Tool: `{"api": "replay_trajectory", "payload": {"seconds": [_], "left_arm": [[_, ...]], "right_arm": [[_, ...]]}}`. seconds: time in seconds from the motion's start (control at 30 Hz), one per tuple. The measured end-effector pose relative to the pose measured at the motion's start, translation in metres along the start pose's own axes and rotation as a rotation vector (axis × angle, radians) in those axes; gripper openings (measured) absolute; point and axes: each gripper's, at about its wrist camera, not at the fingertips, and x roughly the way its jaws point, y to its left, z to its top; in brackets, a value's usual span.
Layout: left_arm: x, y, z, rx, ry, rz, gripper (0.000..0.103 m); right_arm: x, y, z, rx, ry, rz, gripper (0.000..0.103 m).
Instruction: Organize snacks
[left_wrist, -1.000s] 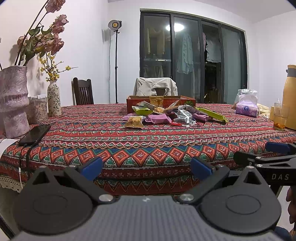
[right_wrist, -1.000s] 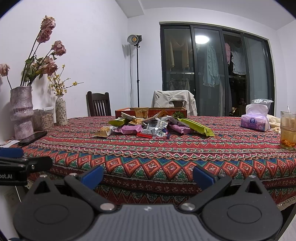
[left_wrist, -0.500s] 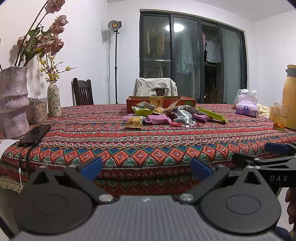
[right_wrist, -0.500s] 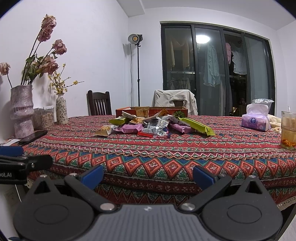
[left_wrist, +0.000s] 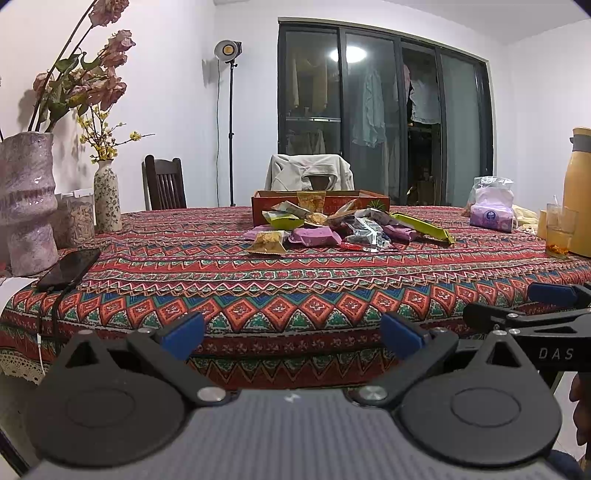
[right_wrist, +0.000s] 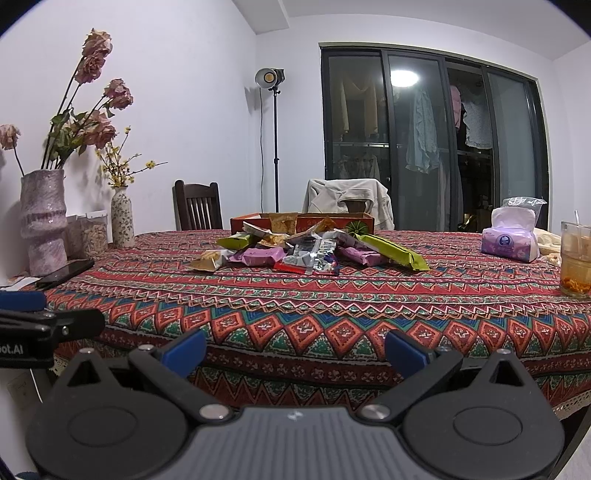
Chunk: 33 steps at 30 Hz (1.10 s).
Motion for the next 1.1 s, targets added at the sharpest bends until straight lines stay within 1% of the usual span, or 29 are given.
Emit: {"api": "replay_trajectory", "payload": {"seconds": [0.27,0.37,0.47,0.6,0.77,0.87,1.0,1.1], "left_arm": [[0.004,-0.001,0.002,-0.012,0.005,0.010,0.103],[0.012,-0.001,0.011,-0.021,-0.002,0.008,0.103],[0.026,0.003,0.023,-0.029,0.000,0.031,0.103],[0.053,0.009,0.039,-0.037,0.038,0.034,0.103],[0.085,0.013,0.056,-0.055,0.067,0.021,0.103],[0.106,0.015,0.068,-0.056,0.083,-0.002,0.103],[0.139,0.022,0.084,-0.073,0.106,-0.055,0.103],[0.169,0.028,0.095,-0.084,0.137,-0.055,0.103]], "right_arm": [[0.003,-0.001,0.002,-0.008,-0.002,-0.004,0.103],[0.005,-0.005,0.010,-0.009,-0.028,-0.022,0.103],[0.015,-0.013,0.019,-0.018,-0.042,-0.034,0.103],[0.033,-0.029,0.033,-0.012,-0.031,-0.056,0.103],[0.059,-0.050,0.052,0.013,-0.031,-0.103,0.103],[0.077,-0.058,0.065,0.029,-0.029,-0.111,0.103],[0.100,-0.064,0.080,0.027,-0.023,-0.109,0.103],[0.122,-0.069,0.092,0.015,-0.015,-0.120,0.103]]}}
